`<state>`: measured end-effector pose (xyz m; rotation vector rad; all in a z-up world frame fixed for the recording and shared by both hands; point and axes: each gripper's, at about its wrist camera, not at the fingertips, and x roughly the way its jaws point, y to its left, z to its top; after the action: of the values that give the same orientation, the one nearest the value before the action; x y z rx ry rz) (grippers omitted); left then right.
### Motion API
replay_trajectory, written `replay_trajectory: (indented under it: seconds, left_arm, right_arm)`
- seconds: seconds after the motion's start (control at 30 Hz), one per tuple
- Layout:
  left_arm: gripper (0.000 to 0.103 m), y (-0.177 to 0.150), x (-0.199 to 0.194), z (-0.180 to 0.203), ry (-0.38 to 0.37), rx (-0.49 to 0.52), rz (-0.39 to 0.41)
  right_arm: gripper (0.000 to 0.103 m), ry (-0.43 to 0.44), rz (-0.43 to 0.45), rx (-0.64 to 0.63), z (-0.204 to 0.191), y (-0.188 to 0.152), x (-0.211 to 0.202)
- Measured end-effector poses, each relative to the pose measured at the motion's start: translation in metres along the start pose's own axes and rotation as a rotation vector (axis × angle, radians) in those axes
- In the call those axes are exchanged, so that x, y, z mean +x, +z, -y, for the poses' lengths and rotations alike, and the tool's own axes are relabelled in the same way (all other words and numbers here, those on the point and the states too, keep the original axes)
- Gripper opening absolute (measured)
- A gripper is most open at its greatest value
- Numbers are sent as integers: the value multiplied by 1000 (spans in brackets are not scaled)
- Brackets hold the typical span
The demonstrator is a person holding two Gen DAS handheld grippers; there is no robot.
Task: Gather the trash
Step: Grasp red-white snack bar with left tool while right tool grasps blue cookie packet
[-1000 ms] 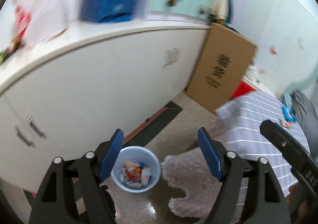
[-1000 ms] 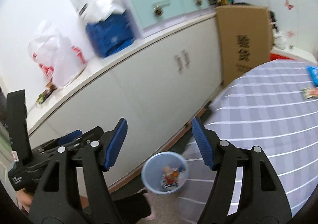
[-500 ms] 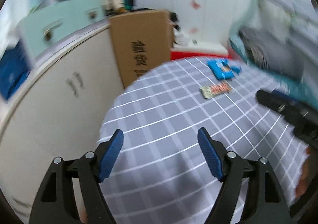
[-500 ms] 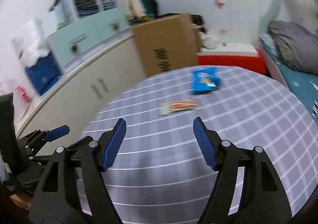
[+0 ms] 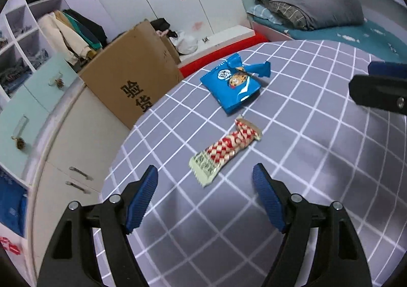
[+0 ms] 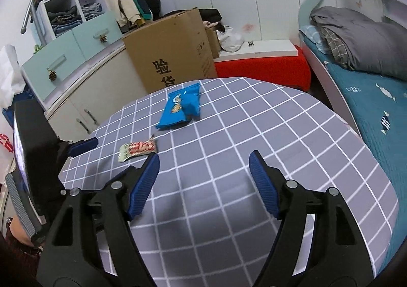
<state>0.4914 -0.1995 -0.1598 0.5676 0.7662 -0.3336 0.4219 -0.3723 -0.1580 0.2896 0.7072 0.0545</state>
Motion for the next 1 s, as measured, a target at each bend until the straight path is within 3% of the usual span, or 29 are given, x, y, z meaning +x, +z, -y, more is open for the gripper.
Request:
replay_trajectory:
  seconds: [0.13, 0.2, 0.3, 0.33, 0.43, 0.5, 0.57, 0.73, 0.77, 0.8, 0.87, 0.93, 1.0]
  left_arm:
    - [75, 6, 14, -2, -50, -5, 12]
    - [67, 6, 18, 1, -48, 8, 30]
    - [34, 8, 24, -2, -153, -31, 23]
    - [24, 8, 25, -1, -145, -26, 23]
    - [17, 5, 25, -1, -134, -14, 33]
    - [9, 6, 25, -16, -134, -95, 26]
    - [7, 6, 28, -36, -113, -200, 16]
    - [6, -4, 25, -75, -46, -335, 29]
    - [6, -6, 23, -80, -39, -351, 32]
    - [6, -9, 20, -87, -35, -374, 38]
    - [6, -15, 14, -98, -16, -402, 43]
    - [6, -19, 8, -107, -9, -418, 48]
    - [6, -27, 2, -112, -12, -439, 48]
  right_arm:
    - [73, 10, -21, -4, -1, 9, 16]
    - [73, 7, -24, -11, -3, 14, 24]
    - [73, 3, -27, -16, -8, 24, 35]
    - [73, 2, -26, -16, -9, 27, 37]
    - [73, -15, -16, -19, -13, 38, 49]
    - [73, -26, -9, -28, -18, 45, 57]
    - [73, -38, -1, -52, -27, 51, 69]
    - [71, -88, -15, -109, -43, 60, 97]
    - [58, -94, -23, -113, -44, 62, 102]
    - [39, -97, -48, -109, -44, 63, 111]
    - [30, -96, -90, -92, -41, 64, 123]
    - [14, -87, -106, -93, -42, 62, 127]
    - [10, -79, -96, -114, -47, 59, 122]
